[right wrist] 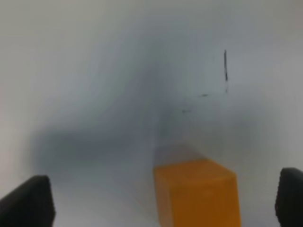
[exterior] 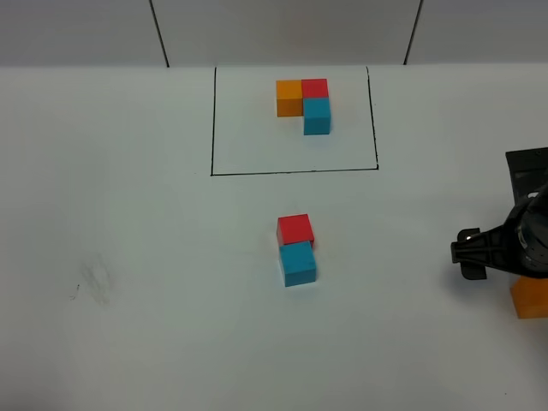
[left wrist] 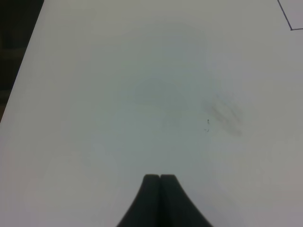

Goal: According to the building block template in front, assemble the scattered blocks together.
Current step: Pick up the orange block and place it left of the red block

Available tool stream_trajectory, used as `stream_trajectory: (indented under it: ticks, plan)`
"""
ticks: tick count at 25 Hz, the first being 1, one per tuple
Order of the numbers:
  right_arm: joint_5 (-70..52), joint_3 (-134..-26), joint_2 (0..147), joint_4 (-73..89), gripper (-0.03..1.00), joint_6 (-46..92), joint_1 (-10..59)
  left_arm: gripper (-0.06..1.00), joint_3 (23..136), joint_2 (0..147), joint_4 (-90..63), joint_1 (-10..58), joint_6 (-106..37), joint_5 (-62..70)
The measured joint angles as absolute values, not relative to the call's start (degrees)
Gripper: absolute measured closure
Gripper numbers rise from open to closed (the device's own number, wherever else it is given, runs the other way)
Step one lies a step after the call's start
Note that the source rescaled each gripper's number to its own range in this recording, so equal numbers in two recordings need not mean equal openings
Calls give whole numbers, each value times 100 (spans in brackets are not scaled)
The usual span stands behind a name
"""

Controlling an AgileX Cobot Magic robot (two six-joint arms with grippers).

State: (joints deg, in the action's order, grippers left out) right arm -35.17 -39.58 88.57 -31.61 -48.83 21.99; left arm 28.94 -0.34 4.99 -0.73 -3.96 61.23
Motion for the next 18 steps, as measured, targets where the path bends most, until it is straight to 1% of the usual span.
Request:
stream_trajectory:
  ticks: [10,14,18]
  plan:
    - [-2611,-3247,8845,-3223,6,-4737,1452,94,2894,-34,499,-73,-402,6123]
    - [-2289,-3099,8860,-3297,8,-4720,1376,94,2894,-34,499,-73,-413,6123]
    - [-2118,-3100,9086,-3315,13,-4690,1376,94,2894,-34,499,-73,-413,6123]
